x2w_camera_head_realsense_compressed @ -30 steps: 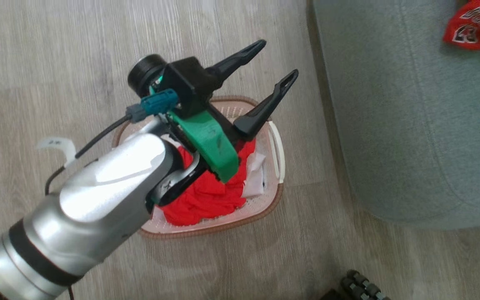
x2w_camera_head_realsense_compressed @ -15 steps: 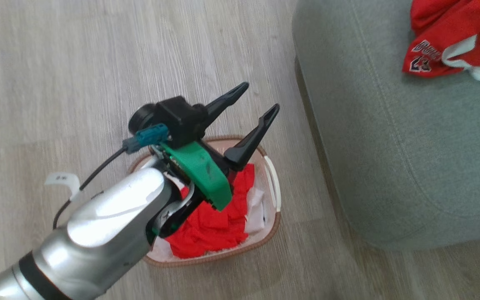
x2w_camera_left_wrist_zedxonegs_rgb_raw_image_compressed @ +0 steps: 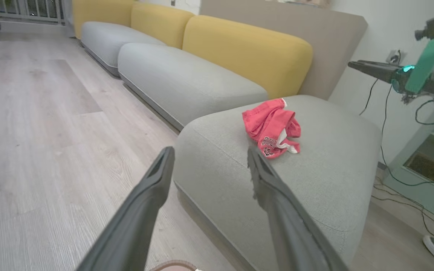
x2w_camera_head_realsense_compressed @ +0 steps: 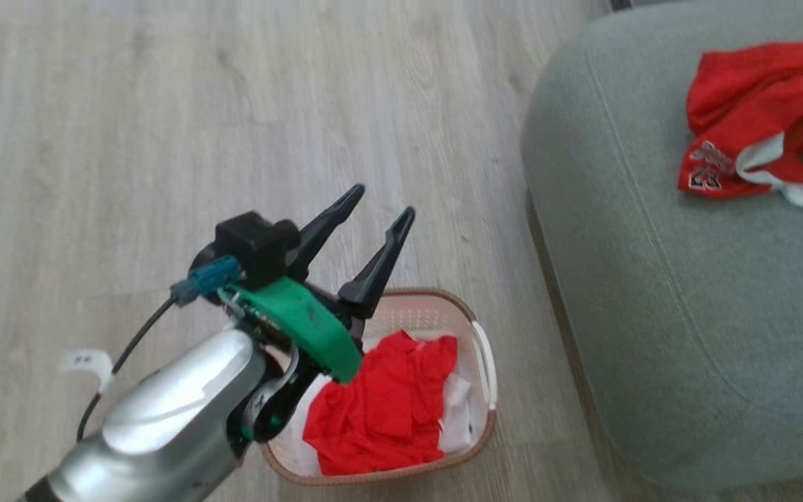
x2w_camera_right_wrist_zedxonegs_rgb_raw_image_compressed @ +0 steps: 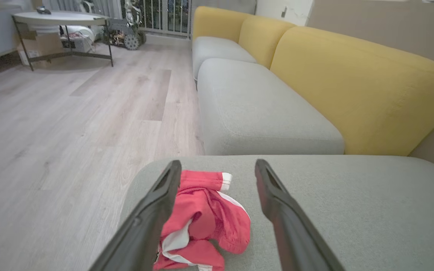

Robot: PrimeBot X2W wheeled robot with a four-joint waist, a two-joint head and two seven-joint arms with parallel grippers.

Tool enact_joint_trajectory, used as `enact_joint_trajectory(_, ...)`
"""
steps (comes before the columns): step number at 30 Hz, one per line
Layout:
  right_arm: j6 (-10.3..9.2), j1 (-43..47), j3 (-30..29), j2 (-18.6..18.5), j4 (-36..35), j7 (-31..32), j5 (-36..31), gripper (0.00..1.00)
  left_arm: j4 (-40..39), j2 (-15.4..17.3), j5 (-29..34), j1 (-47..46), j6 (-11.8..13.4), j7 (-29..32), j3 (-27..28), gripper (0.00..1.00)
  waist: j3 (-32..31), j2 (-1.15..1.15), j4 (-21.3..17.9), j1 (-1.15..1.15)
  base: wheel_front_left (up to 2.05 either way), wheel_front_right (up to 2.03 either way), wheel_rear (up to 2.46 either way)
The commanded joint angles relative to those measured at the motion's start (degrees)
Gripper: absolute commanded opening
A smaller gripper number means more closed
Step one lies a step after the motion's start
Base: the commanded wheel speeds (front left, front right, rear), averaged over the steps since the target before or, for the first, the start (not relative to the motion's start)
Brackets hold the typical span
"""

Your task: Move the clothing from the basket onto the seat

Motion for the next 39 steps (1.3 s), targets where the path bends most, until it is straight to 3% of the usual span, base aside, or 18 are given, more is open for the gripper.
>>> enact_joint_trajectory(1, -0.02, 1.98, -0.92, -0.94, -1.81, -1.10, -0.72, 1.00, -1.28, 1.74, -0.35, -1.06, 0.39, -0.65, 3.15, 1.00, -2.37, 0.00, 2.12, 0.01, 0.00, 0.00, 0.00)
enact_joint_trajectory(6, -0.02, 9.99, -7.68, 3.78, -7.14, -4.73, -5.41, 1.00, -2.04, 3.34, -1.50, 2.51, 2.55, -1.68, 5.28, 1.00, -4.67, 0.00, 4.13, 0.01, 0.00, 0.00, 0.00)
enact_joint_trajectory(16, -0.02, 29.34, -23.88, 22.13, -28.20, -4.28, -20.06, 1.00, -3.79, 7.53, -1.07, 9.87, 6.32, -3.06, 11.61, 1.00, -6.72, 0.00, 7.63, 0.01, 0.00, 0.00, 0.00)
enact_joint_trajectory(17, -0.02, 29.34, -23.88, 22.13, -28.20, -4.28, -20.06, 1.00, -3.79, 7.53, -1.07, 9.87, 6.32, -3.06, 11.61, 1.00, -6.72, 0.00, 7.63, 0.01, 0.00, 0.00, 0.00)
enact_joint_trajectory(18, -0.02, 32.88, -25.94, 25.59, -32.92, -3.66, -21.91, 1.00, -4.57, 7.75, -0.37, 11.52, 7.13, -3.16, 13.59, 1.00, -6.95, 0.00, 8.21, 0.01, 0.00, 0.00, 0.00)
enact_joint_trajectory(21, -0.02, 37.07, -27.59, 29.98, -38.44, -3.23, -23.57, 1.00, -6.47, 7.45, 1.72, 14.59, 8.45, -3.20, 18.29, 1.00, -6.95, 0.00, 8.63, 0.01, 0.00, 0.00, 0.00)
enact_joint_trajectory(31, -0.02, 43.86, -26.89, 36.55, -42.16, -6.88, -25.28, 1.00, -9.08, 5.05, 10.49, 24.19, 8.86, -3.22, 28.66, 1.00, -6.81, 0.00, 9.43, 0.01, 0.00, 0.00, 0.00)
enact_joint_trajectory(39, -0.02, 47.05, -23.90, 38.72, -39.98, -11.23, -25.77, 1.00, -8.86, -0.08, 20.05, 30.92, 5.31, -3.22, 36.00, 1.00, -6.87, 0.00, 9.68, 0.01, 0.00, 0.00, 0.00)
